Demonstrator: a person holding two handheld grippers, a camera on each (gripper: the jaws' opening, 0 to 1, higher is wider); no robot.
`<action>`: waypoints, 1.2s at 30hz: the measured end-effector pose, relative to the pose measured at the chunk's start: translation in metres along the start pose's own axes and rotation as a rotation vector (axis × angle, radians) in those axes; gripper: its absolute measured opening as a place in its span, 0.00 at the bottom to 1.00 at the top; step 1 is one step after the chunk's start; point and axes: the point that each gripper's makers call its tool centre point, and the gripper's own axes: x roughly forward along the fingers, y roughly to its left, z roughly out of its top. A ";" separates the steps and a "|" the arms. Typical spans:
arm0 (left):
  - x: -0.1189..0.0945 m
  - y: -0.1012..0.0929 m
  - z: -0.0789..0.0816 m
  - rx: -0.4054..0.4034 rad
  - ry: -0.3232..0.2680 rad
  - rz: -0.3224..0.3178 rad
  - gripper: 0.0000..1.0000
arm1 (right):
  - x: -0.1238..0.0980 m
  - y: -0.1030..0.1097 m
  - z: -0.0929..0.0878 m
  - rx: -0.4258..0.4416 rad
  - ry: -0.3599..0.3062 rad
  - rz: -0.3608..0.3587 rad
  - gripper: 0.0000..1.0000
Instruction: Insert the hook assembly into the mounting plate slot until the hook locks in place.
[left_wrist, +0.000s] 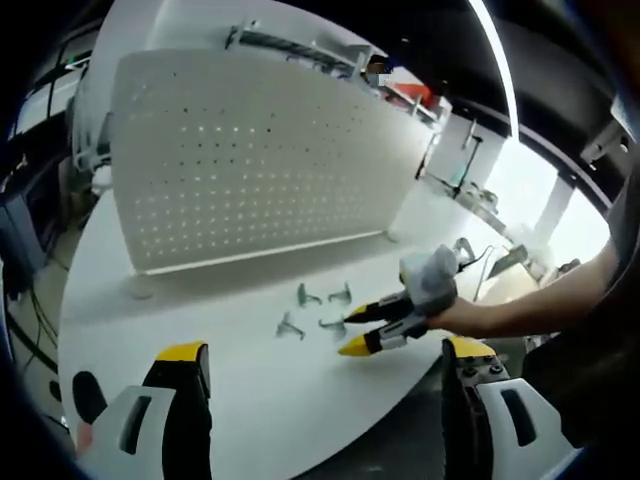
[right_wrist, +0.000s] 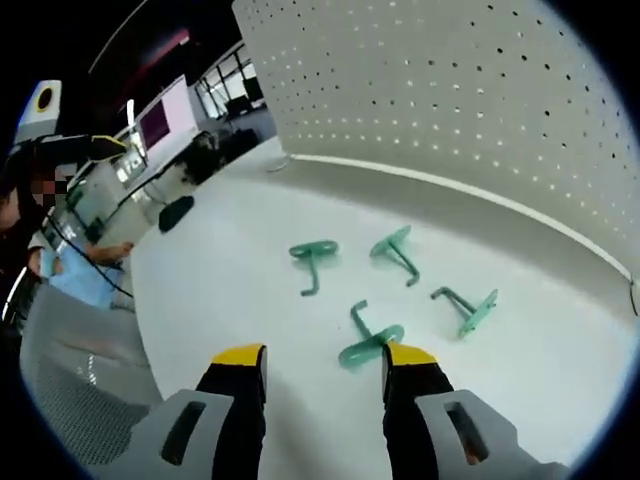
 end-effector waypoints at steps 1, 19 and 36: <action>0.001 0.000 0.000 0.000 0.000 -0.002 0.98 | 0.001 -0.002 0.001 -0.001 0.000 -0.008 0.42; 0.002 0.006 -0.001 -0.014 0.005 0.007 0.98 | 0.007 -0.034 0.004 -0.065 0.027 -0.127 0.07; 0.003 0.007 -0.001 -0.014 0.009 0.007 0.97 | 0.000 -0.047 0.004 -0.086 0.014 -0.165 0.01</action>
